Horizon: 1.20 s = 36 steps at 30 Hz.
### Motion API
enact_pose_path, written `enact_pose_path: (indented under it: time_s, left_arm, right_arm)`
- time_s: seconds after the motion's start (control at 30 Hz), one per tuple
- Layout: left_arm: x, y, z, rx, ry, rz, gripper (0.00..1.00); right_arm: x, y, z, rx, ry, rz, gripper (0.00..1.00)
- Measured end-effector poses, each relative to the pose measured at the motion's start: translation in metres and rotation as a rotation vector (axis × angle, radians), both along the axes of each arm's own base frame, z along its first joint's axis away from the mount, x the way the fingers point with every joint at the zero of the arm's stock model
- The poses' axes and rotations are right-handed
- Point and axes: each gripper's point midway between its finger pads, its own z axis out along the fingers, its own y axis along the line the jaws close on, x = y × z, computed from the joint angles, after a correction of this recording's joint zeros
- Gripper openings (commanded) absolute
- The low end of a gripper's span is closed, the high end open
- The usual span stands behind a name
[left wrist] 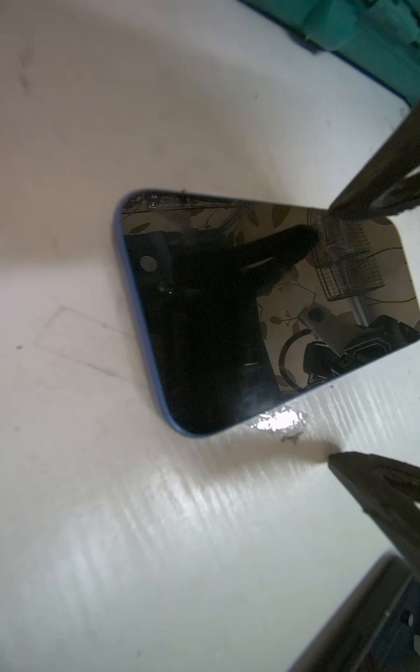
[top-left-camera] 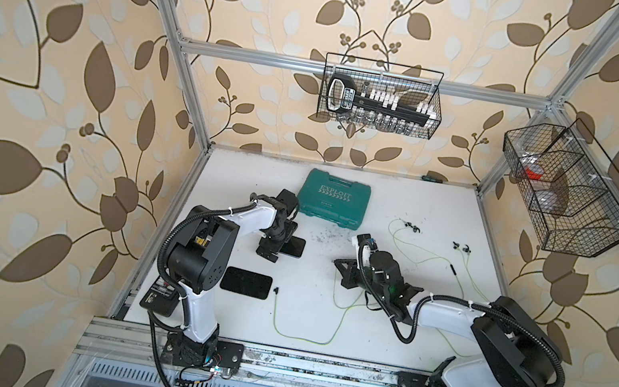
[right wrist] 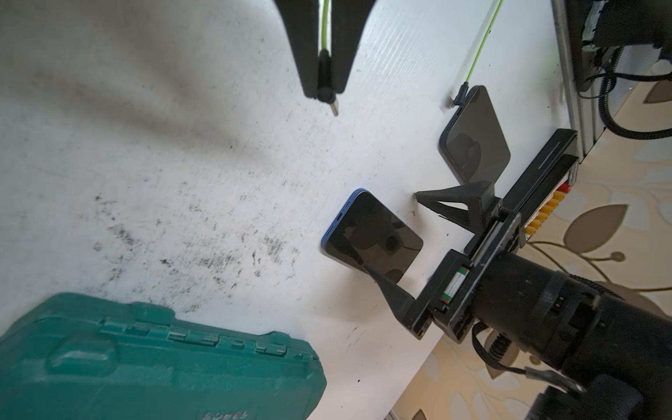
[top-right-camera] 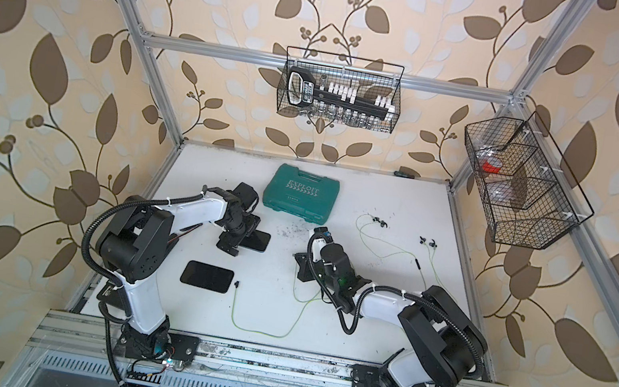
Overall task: Plug wired earphones into phones
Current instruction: Pick up the phone at the center of the board.
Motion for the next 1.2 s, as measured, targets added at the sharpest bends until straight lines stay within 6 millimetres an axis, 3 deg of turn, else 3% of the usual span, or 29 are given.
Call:
enact_pose_path:
  time_s: [0.27, 0.4, 0.6, 0.73, 0.9, 1.2]
  left_arm:
    - [0.021, -0.003, 0.003, 0.031, 0.012, 0.006, 0.99]
    - [0.017, -0.001, -0.009, 0.053, 0.077, 0.013, 0.97]
    - [0.015, 0.0, -0.012, 0.061, 0.112, 0.035, 0.92]
    - [0.013, 0.0, -0.014, 0.062, 0.126, 0.047, 0.85]
    - [0.013, -0.004, -0.013, 0.042, 0.132, 0.053, 0.63]
    - [0.013, -0.006, -0.013, 0.024, 0.124, 0.052, 0.62]
  right_arm:
    - [0.002, -0.002, 0.0, -0.011, -0.009, -0.008, 0.0]
    - [0.003, -0.003, -0.001, -0.018, -0.009, -0.015, 0.0]
    - [0.003, -0.003, -0.001, -0.021, -0.007, -0.016, 0.0]
    - [0.003, -0.003, -0.001, -0.02, -0.006, -0.014, 0.0]
    - [0.003, 0.002, -0.002, -0.014, 0.004, 0.002, 0.0]
    - [0.003, 0.014, -0.012, 0.011, 0.049, 0.036, 0.0]
